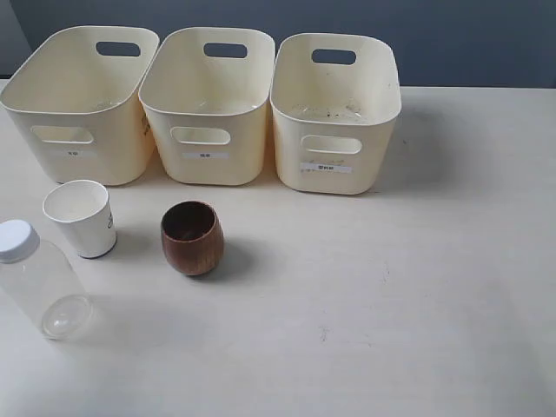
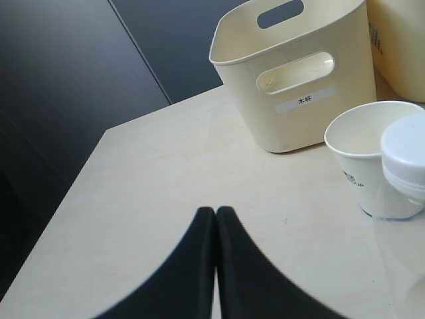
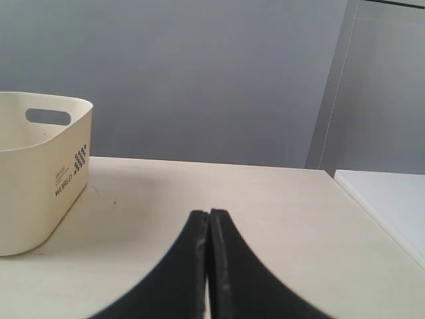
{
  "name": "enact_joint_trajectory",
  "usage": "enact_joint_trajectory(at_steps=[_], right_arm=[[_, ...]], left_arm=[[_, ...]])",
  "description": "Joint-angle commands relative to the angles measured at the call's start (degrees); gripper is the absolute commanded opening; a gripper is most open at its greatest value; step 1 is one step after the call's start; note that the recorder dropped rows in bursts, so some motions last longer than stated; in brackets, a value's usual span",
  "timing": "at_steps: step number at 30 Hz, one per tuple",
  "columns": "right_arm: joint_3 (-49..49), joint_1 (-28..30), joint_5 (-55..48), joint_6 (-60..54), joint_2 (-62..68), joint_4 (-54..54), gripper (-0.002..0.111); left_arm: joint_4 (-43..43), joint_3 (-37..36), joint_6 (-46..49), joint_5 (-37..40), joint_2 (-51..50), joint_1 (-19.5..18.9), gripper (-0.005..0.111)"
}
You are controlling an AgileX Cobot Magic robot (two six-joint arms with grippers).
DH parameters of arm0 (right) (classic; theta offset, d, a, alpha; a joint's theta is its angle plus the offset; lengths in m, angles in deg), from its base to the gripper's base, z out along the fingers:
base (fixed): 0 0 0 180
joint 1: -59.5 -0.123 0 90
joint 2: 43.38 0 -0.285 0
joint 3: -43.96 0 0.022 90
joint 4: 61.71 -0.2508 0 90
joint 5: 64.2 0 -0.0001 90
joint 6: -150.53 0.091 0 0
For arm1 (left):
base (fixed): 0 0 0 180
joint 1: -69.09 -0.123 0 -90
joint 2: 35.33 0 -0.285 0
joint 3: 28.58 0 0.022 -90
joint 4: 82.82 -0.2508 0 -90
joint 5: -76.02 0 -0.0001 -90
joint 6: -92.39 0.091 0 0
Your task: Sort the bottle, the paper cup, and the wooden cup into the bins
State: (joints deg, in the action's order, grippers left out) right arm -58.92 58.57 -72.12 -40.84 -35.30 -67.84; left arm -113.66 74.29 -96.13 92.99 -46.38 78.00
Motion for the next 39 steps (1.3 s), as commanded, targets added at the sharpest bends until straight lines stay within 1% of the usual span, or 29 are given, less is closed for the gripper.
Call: enact_joint_trajectory(at_steps=[1,36,39], right_arm=[[0.10,0.28,0.81,0.10,-0.29,-0.21,-0.001],[0.10,0.28,0.79,0.10,-0.29,0.20,-0.001],[0.10,0.28,3.00,0.00,-0.29,0.15,-0.001]], left_arm=[[0.07,-0.09,-0.10,-0.61,0.19,0.30,0.000],[0.07,-0.09,-0.10,-0.61,0.19,0.30,0.000],[0.07,-0.09,-0.10,-0.61,0.19,0.30,0.000]])
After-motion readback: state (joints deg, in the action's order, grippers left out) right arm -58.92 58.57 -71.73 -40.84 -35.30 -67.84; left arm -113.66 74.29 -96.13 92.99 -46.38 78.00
